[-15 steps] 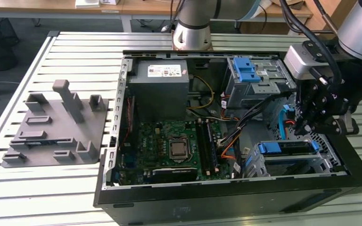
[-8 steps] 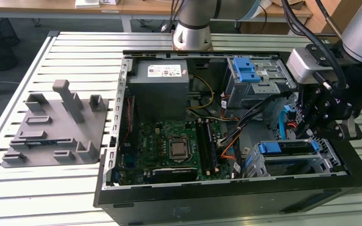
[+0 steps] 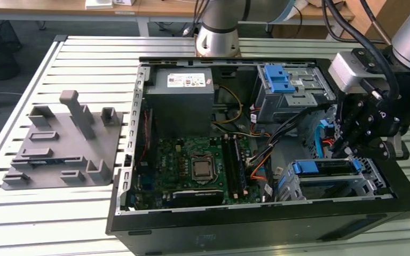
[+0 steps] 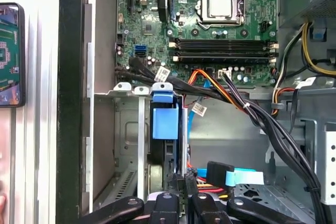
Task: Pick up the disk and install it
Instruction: 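Insert the first disk wire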
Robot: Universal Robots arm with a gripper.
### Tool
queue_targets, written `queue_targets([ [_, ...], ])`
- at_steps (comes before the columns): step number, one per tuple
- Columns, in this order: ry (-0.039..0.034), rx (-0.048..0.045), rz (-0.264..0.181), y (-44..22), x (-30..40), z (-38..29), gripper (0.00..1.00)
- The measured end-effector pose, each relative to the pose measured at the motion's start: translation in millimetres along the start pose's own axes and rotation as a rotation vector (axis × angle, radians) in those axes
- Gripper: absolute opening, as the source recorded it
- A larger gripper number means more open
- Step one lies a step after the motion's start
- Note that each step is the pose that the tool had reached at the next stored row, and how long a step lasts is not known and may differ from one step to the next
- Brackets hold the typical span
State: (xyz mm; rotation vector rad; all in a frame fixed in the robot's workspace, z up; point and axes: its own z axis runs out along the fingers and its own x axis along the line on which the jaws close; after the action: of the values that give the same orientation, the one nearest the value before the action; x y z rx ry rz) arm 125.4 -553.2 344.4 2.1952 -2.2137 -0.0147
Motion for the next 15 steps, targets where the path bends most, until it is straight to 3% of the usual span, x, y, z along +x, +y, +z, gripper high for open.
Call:
queue_targets([
  [15,-0.0001,-0.0008,0.001,-1.1,1.3,0.9,0.16],
])
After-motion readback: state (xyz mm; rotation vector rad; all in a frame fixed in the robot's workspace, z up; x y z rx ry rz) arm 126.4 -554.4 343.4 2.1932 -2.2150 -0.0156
